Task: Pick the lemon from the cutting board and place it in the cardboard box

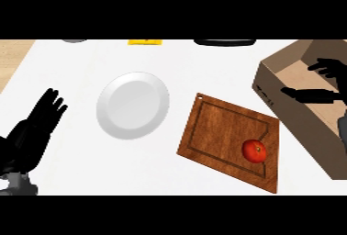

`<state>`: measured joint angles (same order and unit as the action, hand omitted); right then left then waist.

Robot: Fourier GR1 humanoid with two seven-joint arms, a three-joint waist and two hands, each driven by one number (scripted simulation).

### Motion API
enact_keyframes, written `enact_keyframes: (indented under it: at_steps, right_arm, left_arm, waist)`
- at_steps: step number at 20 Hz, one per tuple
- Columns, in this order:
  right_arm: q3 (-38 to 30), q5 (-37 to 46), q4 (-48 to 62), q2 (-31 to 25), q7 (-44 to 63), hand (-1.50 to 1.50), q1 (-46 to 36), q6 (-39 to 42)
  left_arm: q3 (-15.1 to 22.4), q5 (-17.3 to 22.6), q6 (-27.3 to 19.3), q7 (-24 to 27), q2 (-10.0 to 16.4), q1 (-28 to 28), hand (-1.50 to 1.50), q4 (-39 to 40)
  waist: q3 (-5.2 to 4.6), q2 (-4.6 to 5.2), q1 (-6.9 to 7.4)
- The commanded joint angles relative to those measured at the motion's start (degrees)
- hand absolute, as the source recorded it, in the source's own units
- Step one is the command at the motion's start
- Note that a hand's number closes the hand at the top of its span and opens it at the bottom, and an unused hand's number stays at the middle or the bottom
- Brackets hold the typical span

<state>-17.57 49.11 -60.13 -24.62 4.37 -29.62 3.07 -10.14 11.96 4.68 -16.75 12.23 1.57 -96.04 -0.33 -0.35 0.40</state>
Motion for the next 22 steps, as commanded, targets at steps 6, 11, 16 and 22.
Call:
enact_keyframes:
  at_steps: [6,11,16,22]
  right_arm:
    - [-13.8,-16.5,-4.8,4.9,-3.5,-1.5,-1.6,-7.7]
    - [-19.7,-25.7,-8.5,2.9,-4.9,-1.5,3.4,-3.7]
    - [-25.9,-32.3,-0.8,-4.8,-6.7,-1.5,3.2,-0.5]
    - [-28.4,-38.8,-0.5,-11.5,-13.5,-1.5,10.8,8.9]
  left_arm:
    - [-0.4,0.0,-0.5,1.0,-0.9,-0.4,0.0,0.4]
    - [-1.3,0.0,0.0,-0.8,0.7,0.7,0.0,0.8]
    - [-1.2,1.6,1.8,-1.3,0.1,-3.3,0.0,-3.9]
    - [-2.7,1.2,1.4,-0.6,0.8,1.8,0.0,2.4]
  waist:
    - [0.37,0.19,-0.78]
    - [0.34,0.18,-0.97]
    - [0.37,0.34,-0.07]
    - [0.35,0.35,-0.54]
